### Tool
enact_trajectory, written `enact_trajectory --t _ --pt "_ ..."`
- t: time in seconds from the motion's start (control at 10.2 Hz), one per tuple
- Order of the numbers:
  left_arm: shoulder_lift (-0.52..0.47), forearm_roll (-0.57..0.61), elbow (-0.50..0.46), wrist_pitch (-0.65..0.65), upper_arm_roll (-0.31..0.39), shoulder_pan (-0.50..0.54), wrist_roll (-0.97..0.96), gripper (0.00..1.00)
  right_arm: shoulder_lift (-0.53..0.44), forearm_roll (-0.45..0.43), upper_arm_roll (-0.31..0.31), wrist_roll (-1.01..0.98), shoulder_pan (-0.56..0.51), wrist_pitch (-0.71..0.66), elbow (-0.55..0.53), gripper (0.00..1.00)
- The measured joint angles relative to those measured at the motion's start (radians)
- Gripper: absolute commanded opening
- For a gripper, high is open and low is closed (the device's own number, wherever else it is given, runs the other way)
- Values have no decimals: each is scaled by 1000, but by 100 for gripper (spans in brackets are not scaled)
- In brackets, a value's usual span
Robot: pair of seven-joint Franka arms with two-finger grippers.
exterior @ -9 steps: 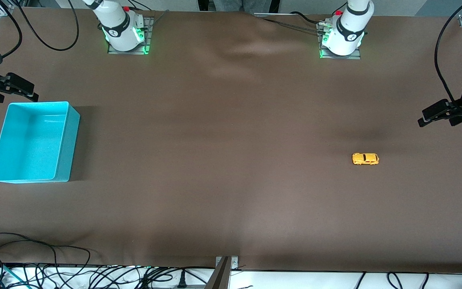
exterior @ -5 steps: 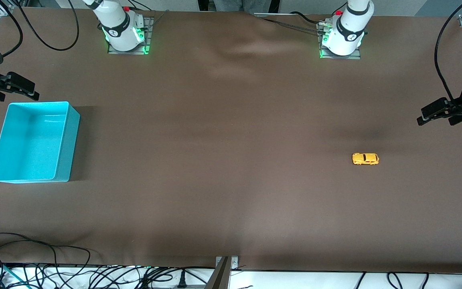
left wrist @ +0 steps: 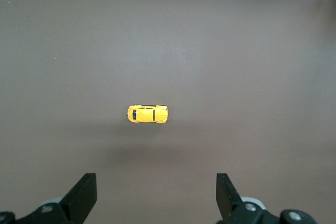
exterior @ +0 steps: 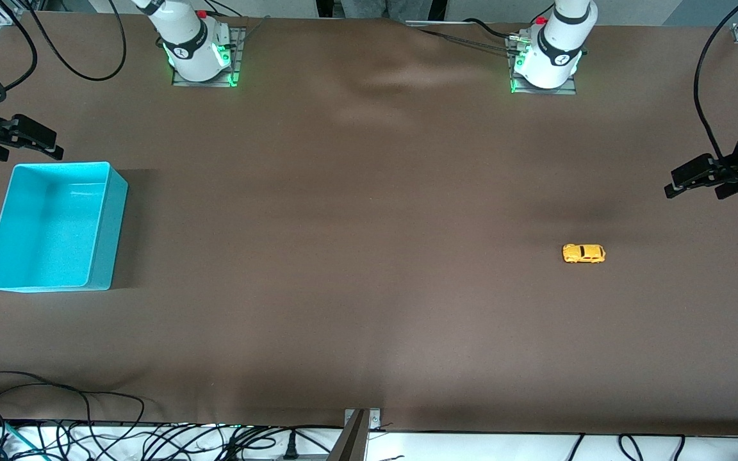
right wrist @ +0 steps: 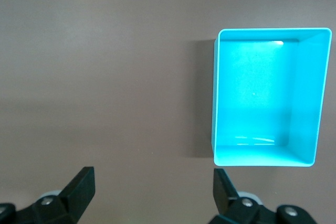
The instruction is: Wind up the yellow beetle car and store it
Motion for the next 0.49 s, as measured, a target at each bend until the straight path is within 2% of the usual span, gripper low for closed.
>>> enact_trajectory --t 0.49 --pt "0 0 0 -1 0 -2 0 100 -7 0 6 0 4 -10 2 100"
